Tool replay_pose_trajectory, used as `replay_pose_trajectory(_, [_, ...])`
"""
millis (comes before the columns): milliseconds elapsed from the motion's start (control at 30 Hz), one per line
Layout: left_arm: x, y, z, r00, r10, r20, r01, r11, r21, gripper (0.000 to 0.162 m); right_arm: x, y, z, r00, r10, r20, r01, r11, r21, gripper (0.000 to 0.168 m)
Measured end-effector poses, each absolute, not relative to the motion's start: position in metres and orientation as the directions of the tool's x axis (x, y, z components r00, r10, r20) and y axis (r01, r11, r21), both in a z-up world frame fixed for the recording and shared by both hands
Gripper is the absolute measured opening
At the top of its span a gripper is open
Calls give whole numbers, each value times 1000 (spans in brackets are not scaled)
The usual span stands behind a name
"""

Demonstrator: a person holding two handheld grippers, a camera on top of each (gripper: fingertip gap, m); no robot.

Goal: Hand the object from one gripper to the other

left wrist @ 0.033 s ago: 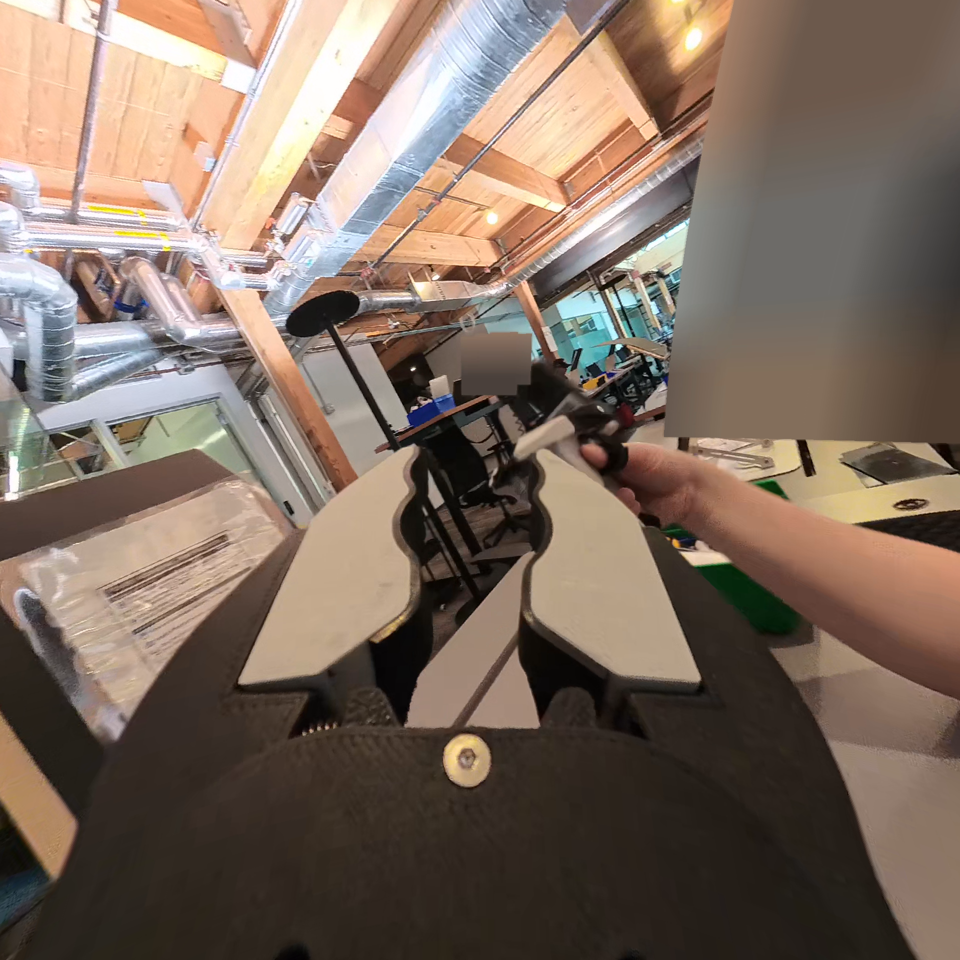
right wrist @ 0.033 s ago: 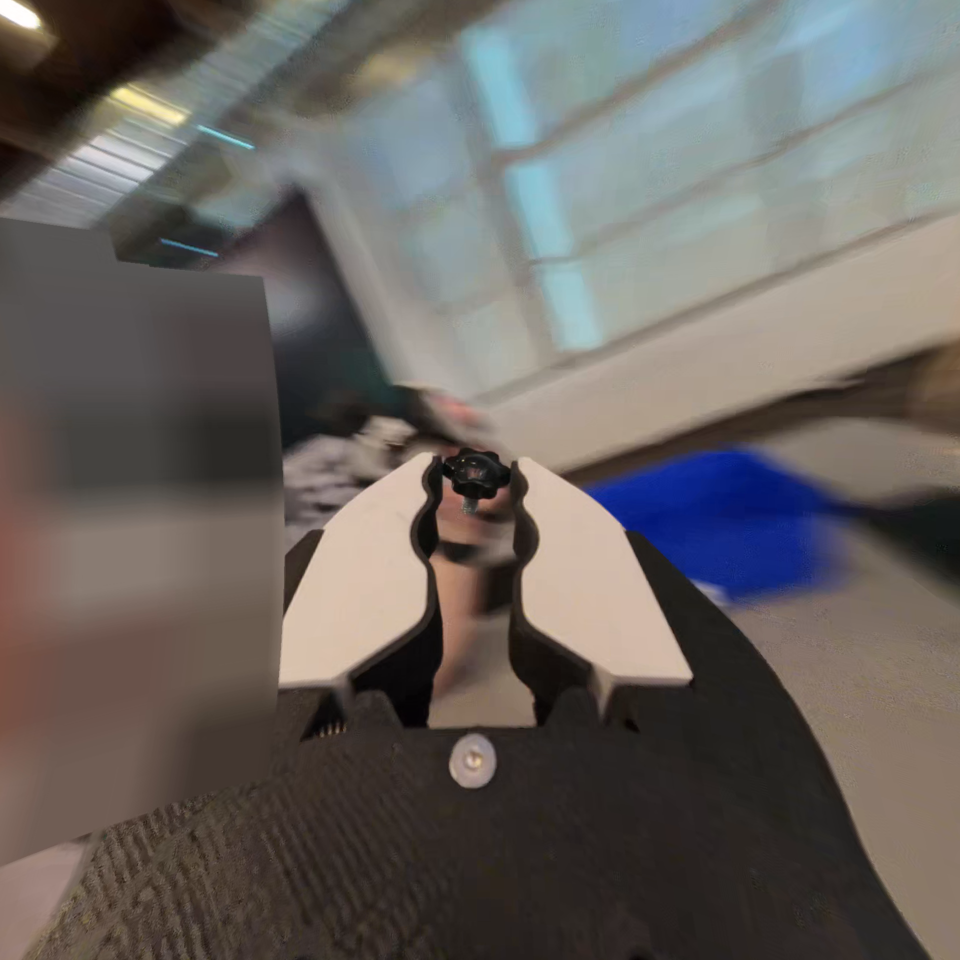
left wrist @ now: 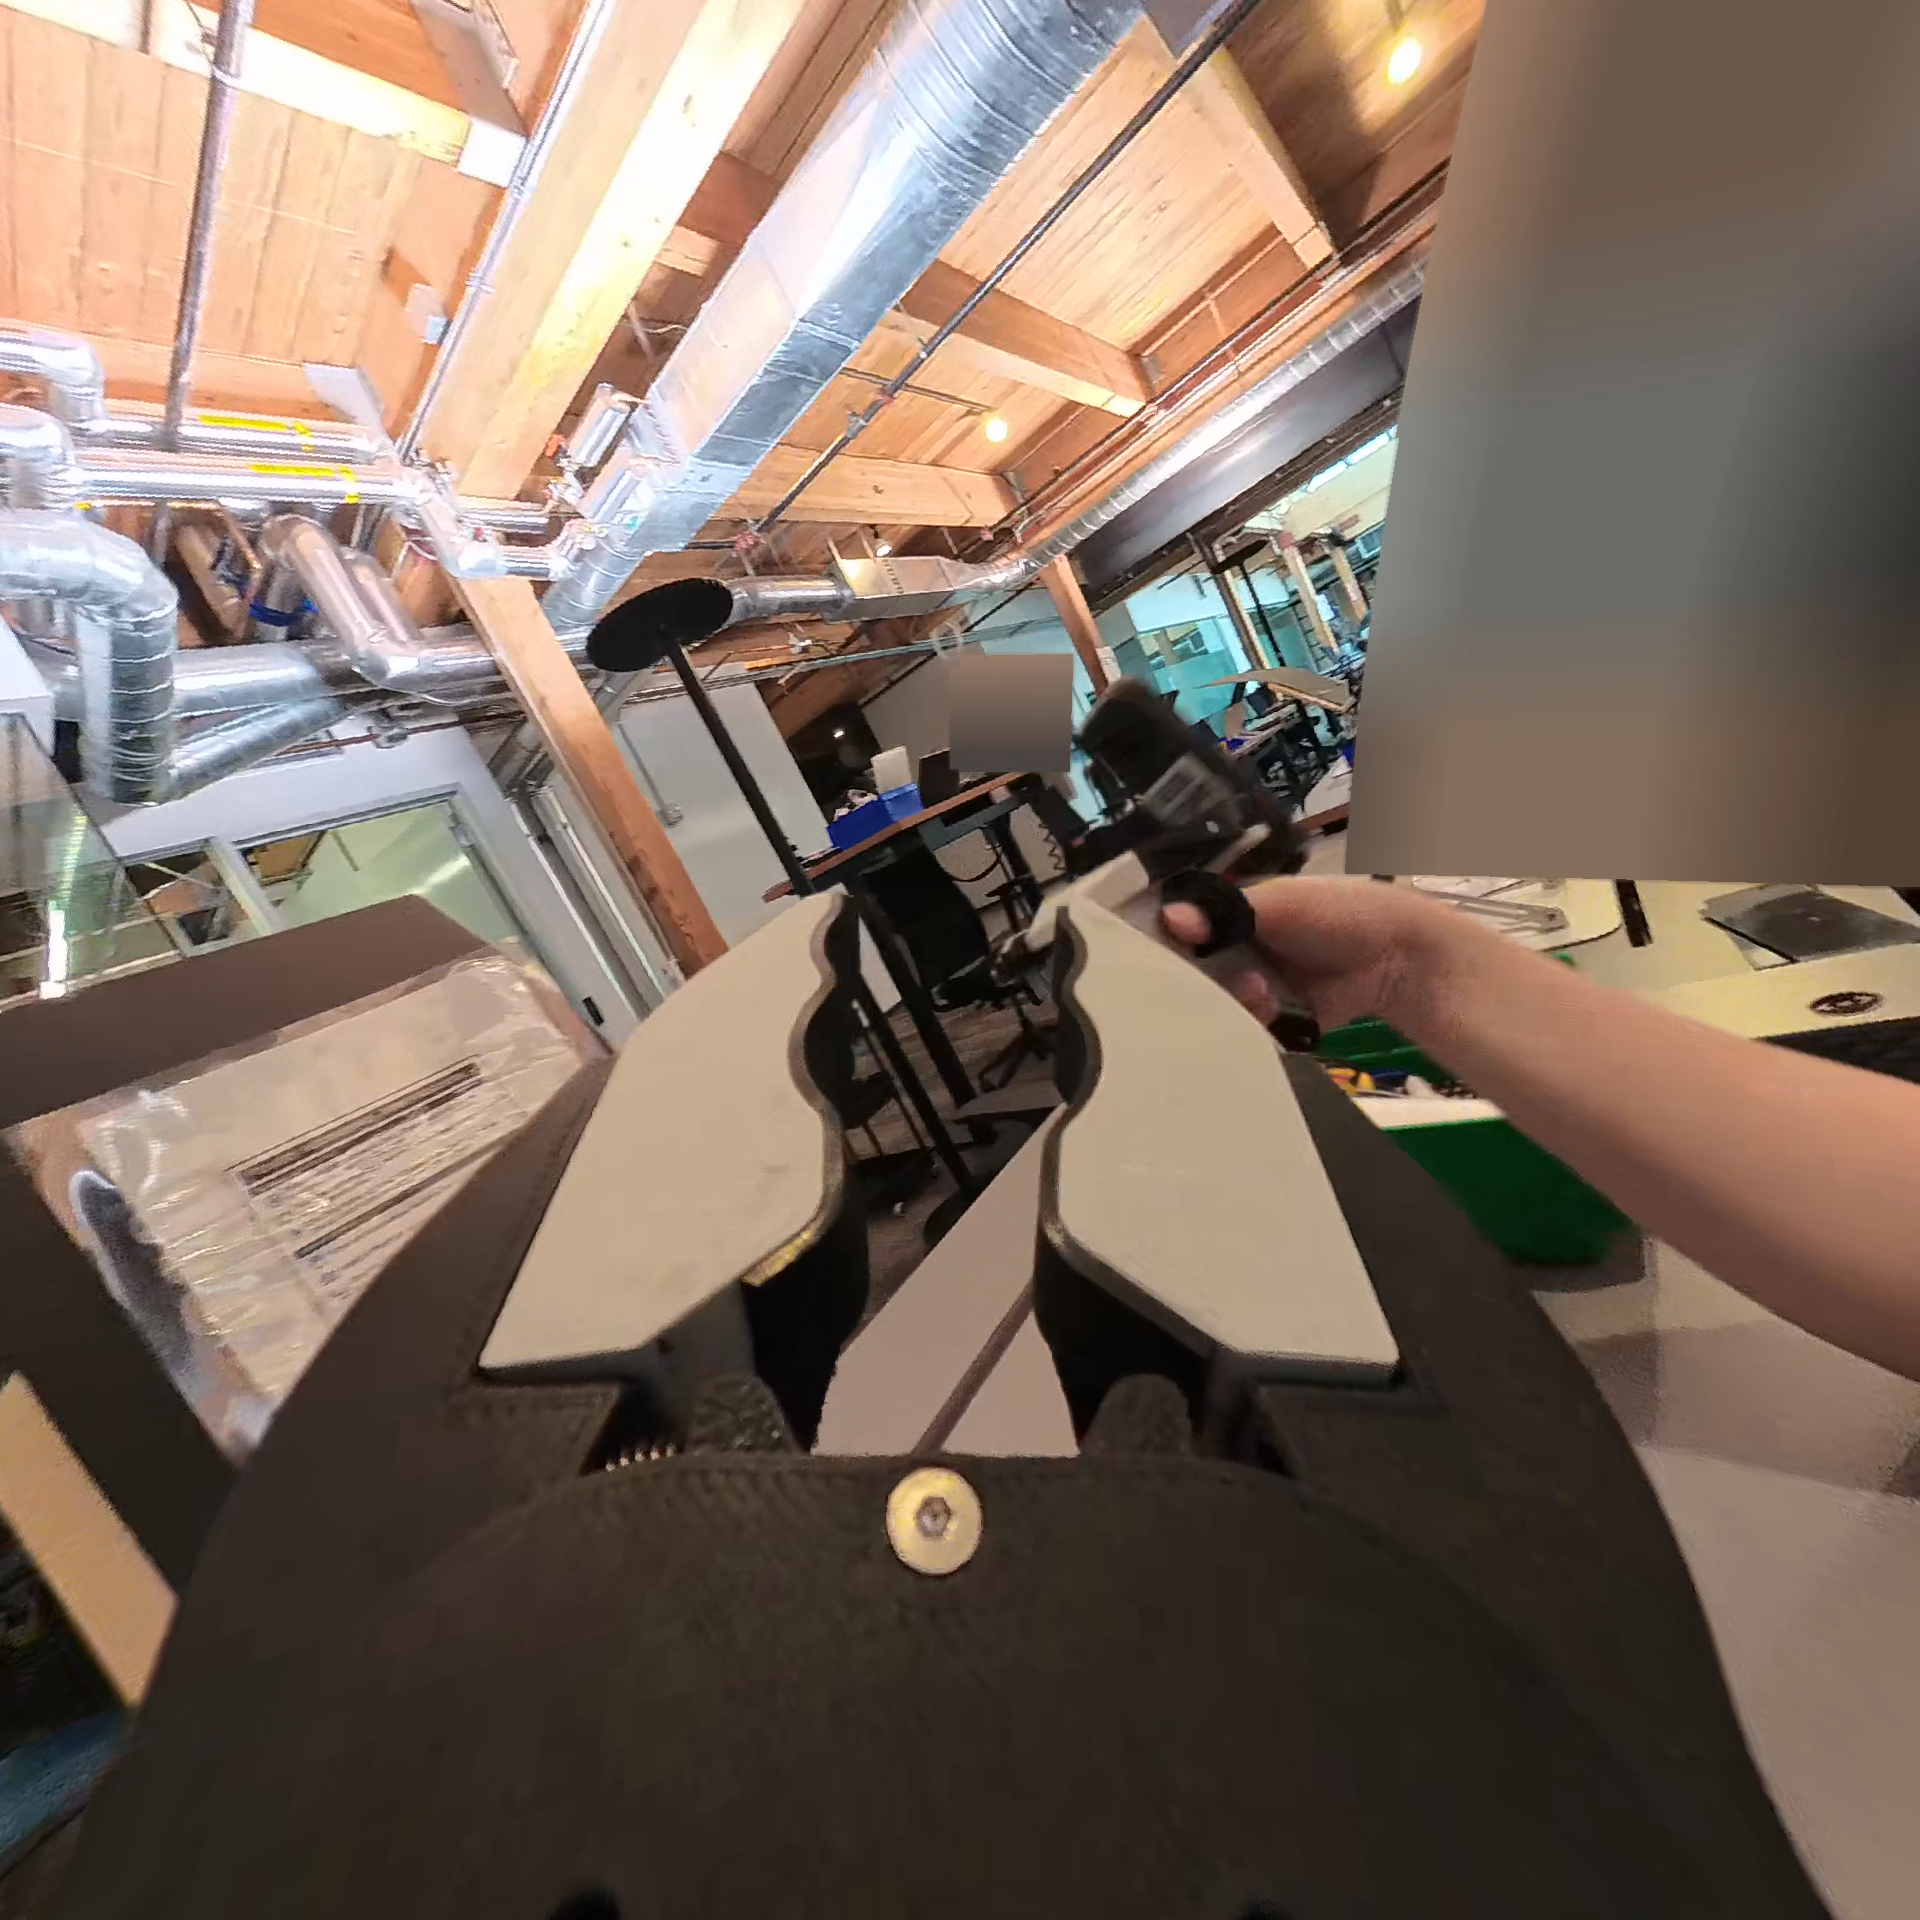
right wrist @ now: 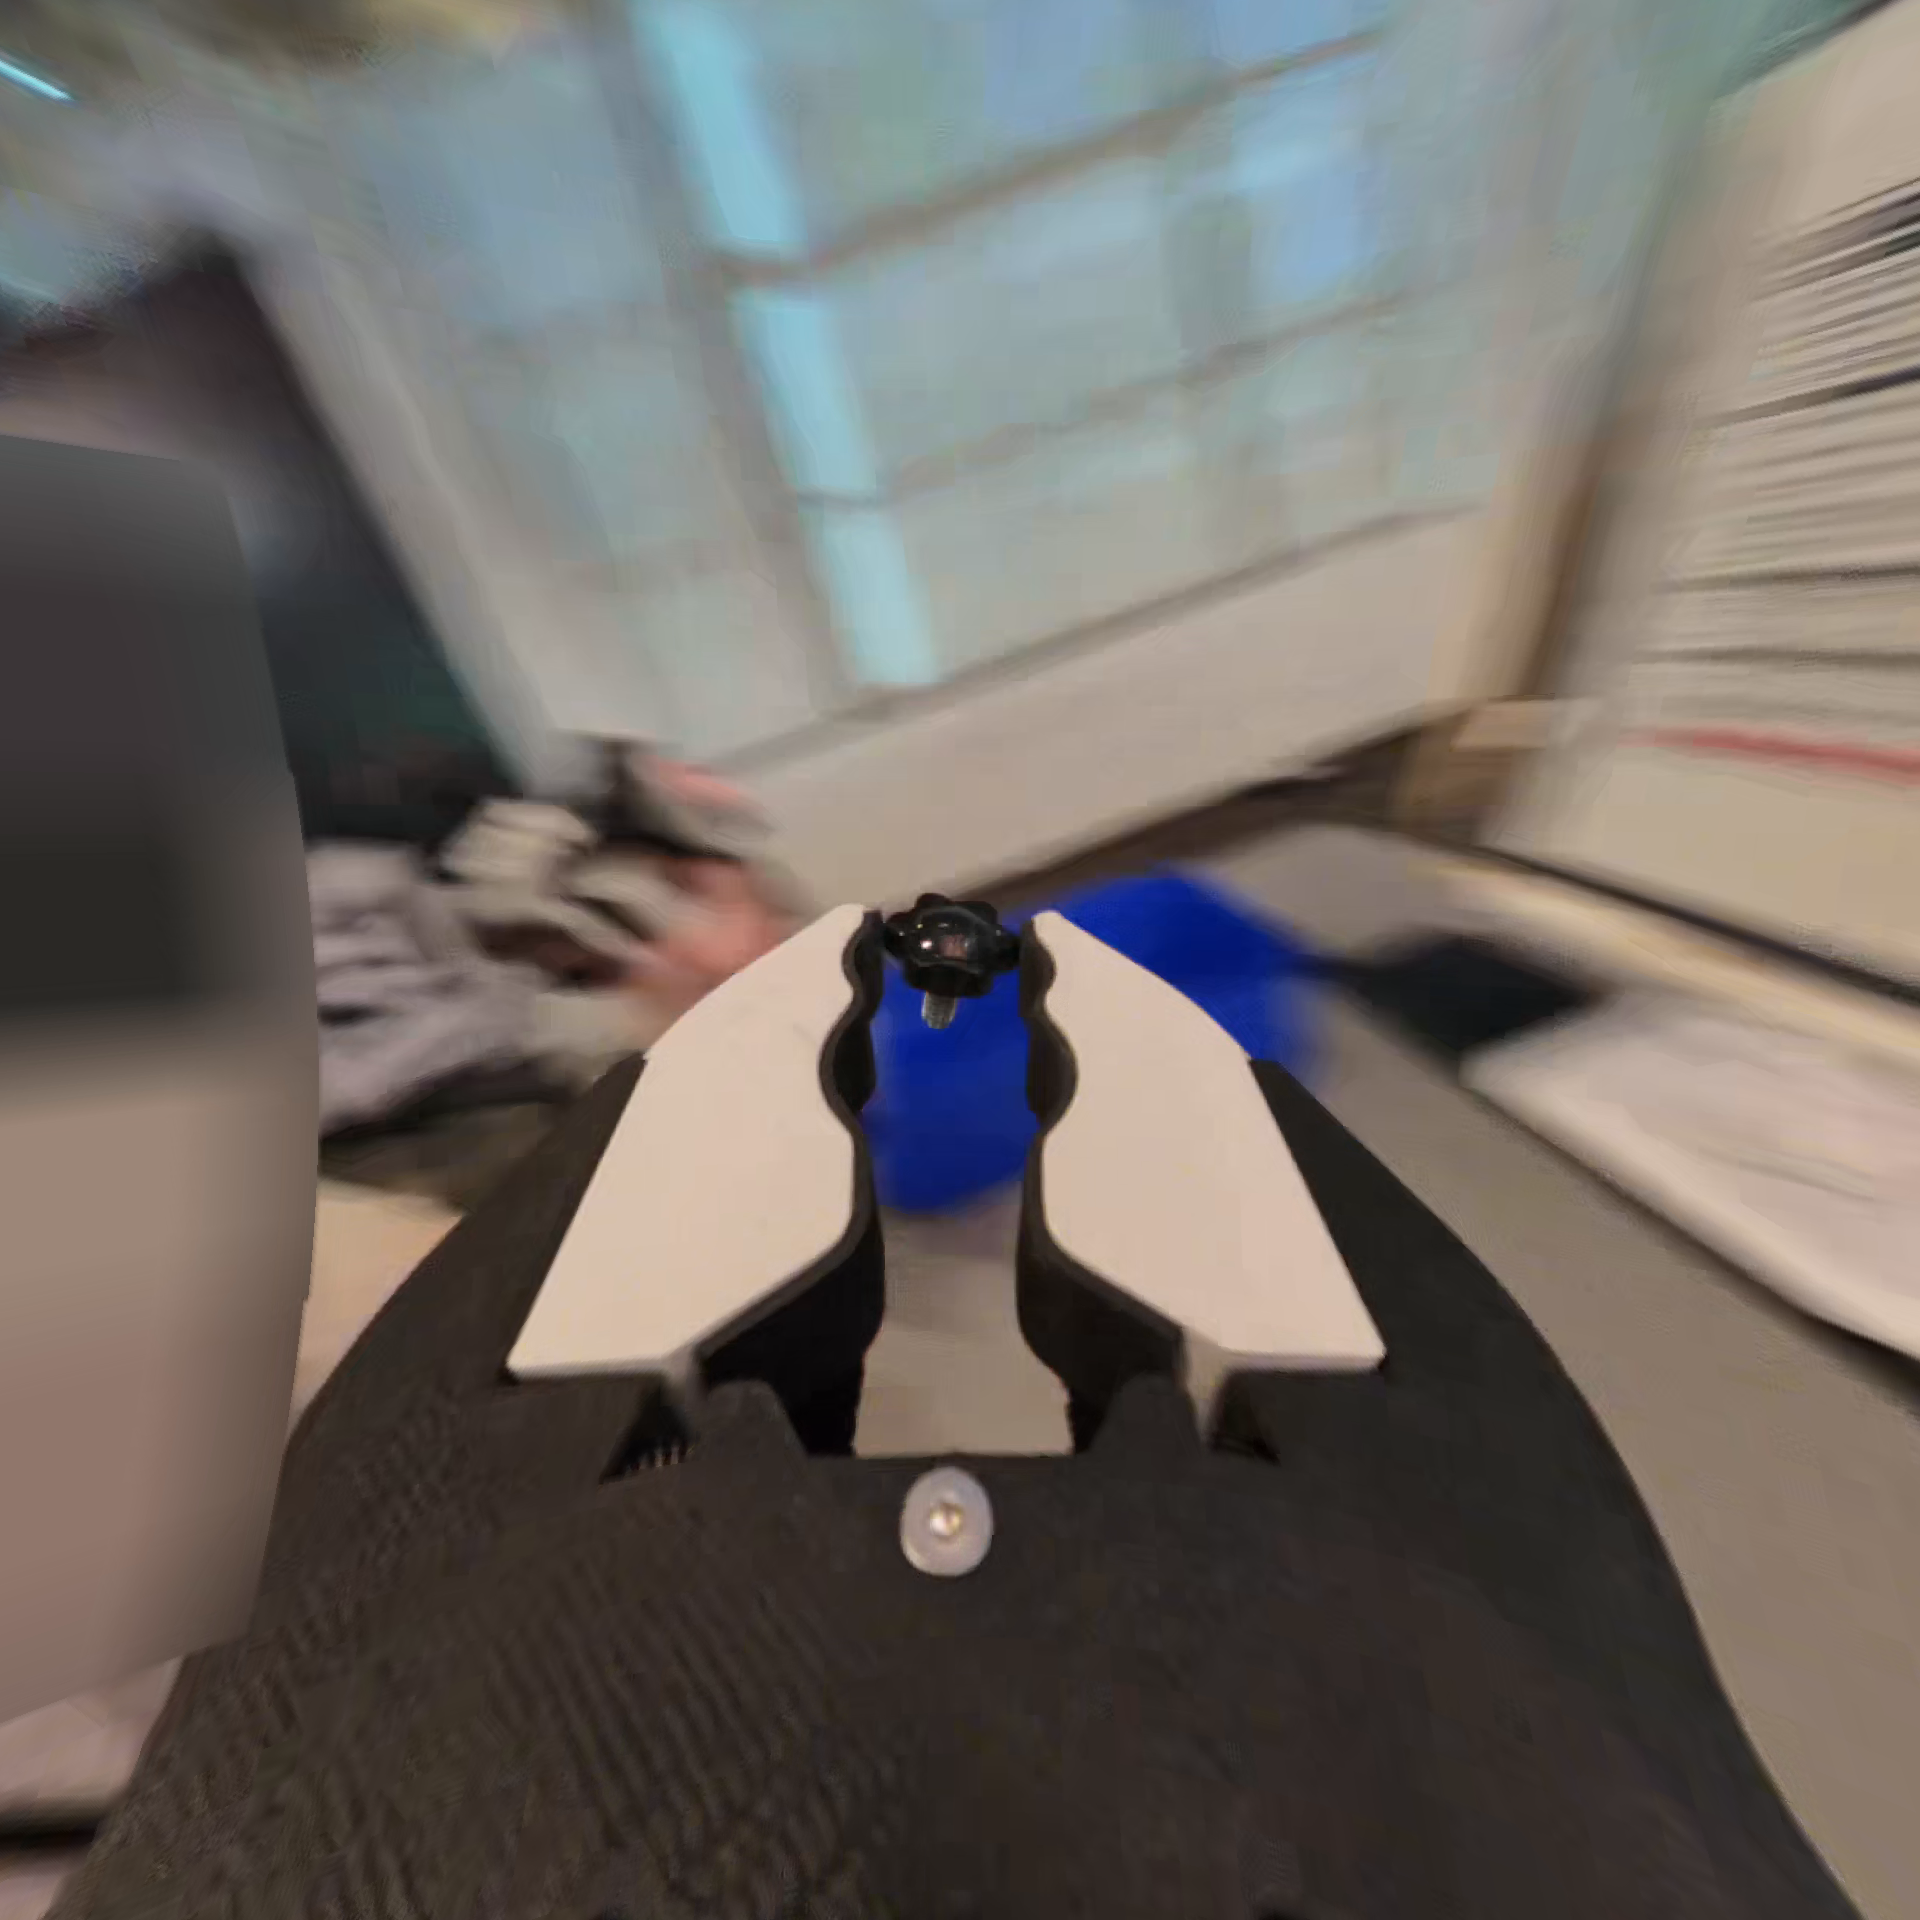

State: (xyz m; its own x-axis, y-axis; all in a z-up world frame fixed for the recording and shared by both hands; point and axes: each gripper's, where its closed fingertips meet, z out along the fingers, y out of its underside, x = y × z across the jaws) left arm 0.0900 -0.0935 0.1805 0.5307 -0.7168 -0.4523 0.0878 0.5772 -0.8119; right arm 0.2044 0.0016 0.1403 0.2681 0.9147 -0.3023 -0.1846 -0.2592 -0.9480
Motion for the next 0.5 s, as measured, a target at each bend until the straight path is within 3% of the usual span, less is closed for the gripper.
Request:
replay_pose_trajectory(67, [86,-92,180,540,-698,-470,55,586,-808,33,288,51,115,743,659,-119,-30,-145,-989,26])
replay_pose_trajectory(133, [85,-91,178,548,-678,-490,15,593,-805,33,383,69,78,947,315,59,141,-243,-960,26])
replay_pose_trajectory(200, [85,-89,177,557,-659,-505,-12,601,-799,33,455,61,33,983,133,129,175,-443,-879,26])
replay_pose_trajectory(300, [89,-93,176,546,-654,-524,-27,612,-791,33,509,40,-23,999,40,-18,11,-624,-782,26])
replay_pose_trajectory(467, [91,-92,172,542,-638,-547,-71,613,-787,33,549,36,-57,960,-110,-258,-271,-611,-744,27])
replay_pose_trajectory(500, [90,-90,172,548,-632,-547,-84,610,-788,33,551,37,-57,944,-121,-307,-316,-604,-732,36])
